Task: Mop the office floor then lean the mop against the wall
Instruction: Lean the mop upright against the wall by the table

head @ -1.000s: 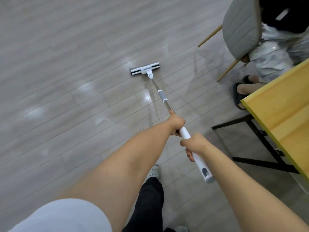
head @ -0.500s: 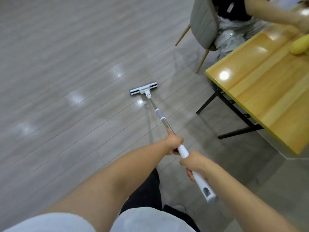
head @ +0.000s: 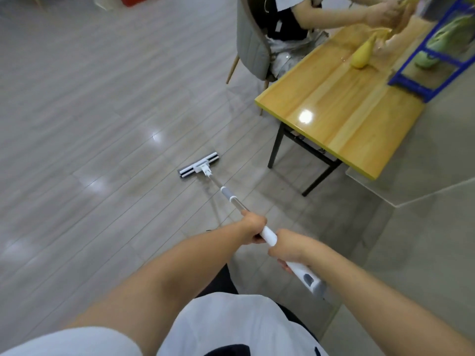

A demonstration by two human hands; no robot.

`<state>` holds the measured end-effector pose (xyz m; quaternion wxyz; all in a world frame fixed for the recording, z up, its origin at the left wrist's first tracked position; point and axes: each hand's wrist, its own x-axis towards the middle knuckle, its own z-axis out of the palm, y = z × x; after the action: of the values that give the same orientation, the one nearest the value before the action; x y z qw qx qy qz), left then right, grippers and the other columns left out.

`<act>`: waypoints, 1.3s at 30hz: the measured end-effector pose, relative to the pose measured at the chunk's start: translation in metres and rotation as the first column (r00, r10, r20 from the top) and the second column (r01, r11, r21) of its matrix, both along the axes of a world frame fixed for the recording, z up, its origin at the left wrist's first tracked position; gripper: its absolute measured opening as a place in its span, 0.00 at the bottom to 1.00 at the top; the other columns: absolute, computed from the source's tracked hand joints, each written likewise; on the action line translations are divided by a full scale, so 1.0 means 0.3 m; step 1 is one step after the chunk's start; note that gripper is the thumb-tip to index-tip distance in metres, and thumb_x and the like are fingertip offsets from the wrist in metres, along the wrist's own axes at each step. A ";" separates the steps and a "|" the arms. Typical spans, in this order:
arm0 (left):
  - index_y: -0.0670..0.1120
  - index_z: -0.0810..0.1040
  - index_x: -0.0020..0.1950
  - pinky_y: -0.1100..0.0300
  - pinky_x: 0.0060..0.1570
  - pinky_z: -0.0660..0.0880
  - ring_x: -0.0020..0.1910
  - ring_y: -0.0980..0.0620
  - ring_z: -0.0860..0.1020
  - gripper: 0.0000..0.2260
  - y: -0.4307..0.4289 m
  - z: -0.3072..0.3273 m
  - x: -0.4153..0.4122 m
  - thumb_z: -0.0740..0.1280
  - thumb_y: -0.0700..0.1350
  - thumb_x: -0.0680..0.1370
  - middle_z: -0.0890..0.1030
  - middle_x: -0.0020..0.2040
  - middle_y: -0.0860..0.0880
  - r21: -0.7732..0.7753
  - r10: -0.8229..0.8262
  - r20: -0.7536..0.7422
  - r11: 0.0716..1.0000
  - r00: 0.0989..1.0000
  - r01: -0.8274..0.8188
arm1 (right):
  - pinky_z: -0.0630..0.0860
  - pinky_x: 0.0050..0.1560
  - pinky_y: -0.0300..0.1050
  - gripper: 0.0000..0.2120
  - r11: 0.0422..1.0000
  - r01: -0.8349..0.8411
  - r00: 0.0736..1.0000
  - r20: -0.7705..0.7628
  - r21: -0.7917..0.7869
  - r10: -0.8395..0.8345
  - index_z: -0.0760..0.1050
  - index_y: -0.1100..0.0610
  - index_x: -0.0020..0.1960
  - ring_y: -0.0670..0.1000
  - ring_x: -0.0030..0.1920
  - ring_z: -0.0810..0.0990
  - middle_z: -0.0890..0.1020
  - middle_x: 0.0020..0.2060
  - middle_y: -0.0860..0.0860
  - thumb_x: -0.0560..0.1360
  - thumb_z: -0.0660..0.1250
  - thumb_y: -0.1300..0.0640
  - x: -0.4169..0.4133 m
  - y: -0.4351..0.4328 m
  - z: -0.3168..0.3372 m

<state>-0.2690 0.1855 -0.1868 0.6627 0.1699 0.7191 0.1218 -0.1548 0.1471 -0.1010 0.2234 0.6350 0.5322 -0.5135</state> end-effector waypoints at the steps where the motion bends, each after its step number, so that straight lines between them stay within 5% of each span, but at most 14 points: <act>1: 0.45 0.54 0.77 0.53 0.37 0.82 0.40 0.46 0.80 0.25 -0.006 -0.009 0.007 0.60 0.43 0.82 0.77 0.45 0.41 -0.008 -0.029 -0.026 1.000 0.999 0.029 | 0.74 0.33 0.43 0.06 0.997 -0.080 0.996 0.049 0.023 0.079 0.74 0.60 0.51 0.53 0.30 0.78 0.82 0.36 0.54 0.79 0.61 0.58 -0.002 -0.013 0.002; 3: 0.42 0.61 0.73 0.51 0.39 0.83 0.38 0.45 0.81 0.20 -0.012 -0.029 0.013 0.60 0.46 0.82 0.79 0.46 0.40 0.009 -0.183 -0.102 0.983 0.978 0.185 | 0.71 0.33 0.43 0.05 0.978 -0.207 0.969 0.146 0.025 0.201 0.74 0.59 0.55 0.53 0.34 0.77 0.84 0.46 0.56 0.79 0.63 0.60 -0.002 -0.026 0.007; 5: 0.41 0.68 0.69 0.48 0.49 0.83 0.43 0.43 0.81 0.17 0.001 -0.046 0.009 0.57 0.49 0.83 0.80 0.53 0.38 0.104 -0.462 -0.245 0.861 0.852 0.497 | 0.73 0.39 0.46 0.15 0.960 -0.280 0.935 0.229 0.013 0.269 0.72 0.58 0.65 0.56 0.45 0.81 0.82 0.59 0.57 0.79 0.65 0.64 0.018 -0.026 0.016; 9: 0.53 0.68 0.75 0.48 0.67 0.70 0.66 0.41 0.71 0.21 0.060 -0.095 -0.009 0.55 0.45 0.82 0.68 0.72 0.44 0.109 -0.755 -0.565 0.333 0.334 0.937 | 0.75 0.57 0.47 0.19 0.981 -0.146 0.942 0.321 0.124 0.099 0.71 0.55 0.71 0.56 0.65 0.79 0.78 0.66 0.54 0.81 0.60 0.60 0.098 0.002 0.012; 13: 0.53 0.60 0.80 0.48 0.71 0.66 0.75 0.44 0.60 0.29 0.157 -0.090 -0.023 0.61 0.41 0.79 0.62 0.76 0.49 0.093 -0.755 -0.656 -0.088 -0.006 0.992 | 0.74 0.60 0.43 0.17 0.975 -0.111 0.897 0.441 0.191 0.015 0.75 0.51 0.67 0.52 0.63 0.80 0.80 0.64 0.49 0.79 0.63 0.58 0.121 0.062 -0.004; 16: 0.50 0.62 0.79 0.50 0.72 0.63 0.74 0.46 0.63 0.25 0.265 -0.099 -0.025 0.63 0.46 0.82 0.66 0.75 0.49 0.137 -0.709 -0.697 -0.281 -0.109 0.950 | 0.74 0.60 0.44 0.16 0.974 -0.104 0.858 0.514 0.202 -0.015 0.77 0.51 0.65 0.51 0.62 0.80 0.81 0.62 0.48 0.79 0.64 0.58 0.094 0.125 -0.018; 21: 0.50 0.71 0.66 0.53 0.57 0.68 0.60 0.45 0.74 0.13 0.431 -0.097 -0.053 0.59 0.52 0.84 0.77 0.62 0.48 0.157 -0.628 -0.723 -0.554 -0.287 0.818 | 0.74 0.58 0.45 0.15 0.988 0.021 0.840 0.534 0.152 -0.100 0.78 0.51 0.65 0.53 0.61 0.81 0.81 0.61 0.49 0.79 0.65 0.57 0.005 0.238 -0.015; 25: 0.51 0.69 0.62 0.53 0.50 0.71 0.54 0.47 0.75 0.10 0.496 -0.103 -0.102 0.56 0.54 0.85 0.77 0.58 0.48 0.218 -0.644 -0.692 -0.617 -0.327 0.756 | 0.73 0.52 0.46 0.13 0.979 0.103 0.828 0.530 0.175 -0.182 0.79 0.51 0.63 0.53 0.59 0.82 0.82 0.59 0.50 0.80 0.64 0.53 -0.068 0.306 -0.018; 33: 0.51 0.66 0.70 0.48 0.53 0.74 0.62 0.45 0.73 0.15 0.485 -0.112 -0.114 0.55 0.54 0.85 0.74 0.65 0.48 0.245 -0.621 -0.680 -0.694 -0.390 0.677 | 0.73 0.60 0.46 0.16 0.972 0.164 0.820 0.524 0.171 -0.230 0.76 0.53 0.67 0.55 0.64 0.80 0.79 0.65 0.52 0.81 0.64 0.55 -0.075 0.268 0.042; 39: 0.48 0.68 0.65 0.51 0.50 0.72 0.56 0.45 0.74 0.12 0.390 -0.082 -0.060 0.55 0.52 0.85 0.76 0.61 0.47 0.295 -0.669 -0.676 -0.629 -0.308 0.719 | 0.72 0.59 0.46 0.15 0.967 0.174 0.794 0.554 0.187 -0.250 0.77 0.52 0.66 0.54 0.63 0.80 0.80 0.64 0.51 0.80 0.63 0.56 -0.032 0.196 0.104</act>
<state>-0.2871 0.3026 -0.2114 0.2925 0.9242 0.1432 -0.1996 -0.1646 0.2061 -0.0699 0.2734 0.8282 0.3972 -0.2857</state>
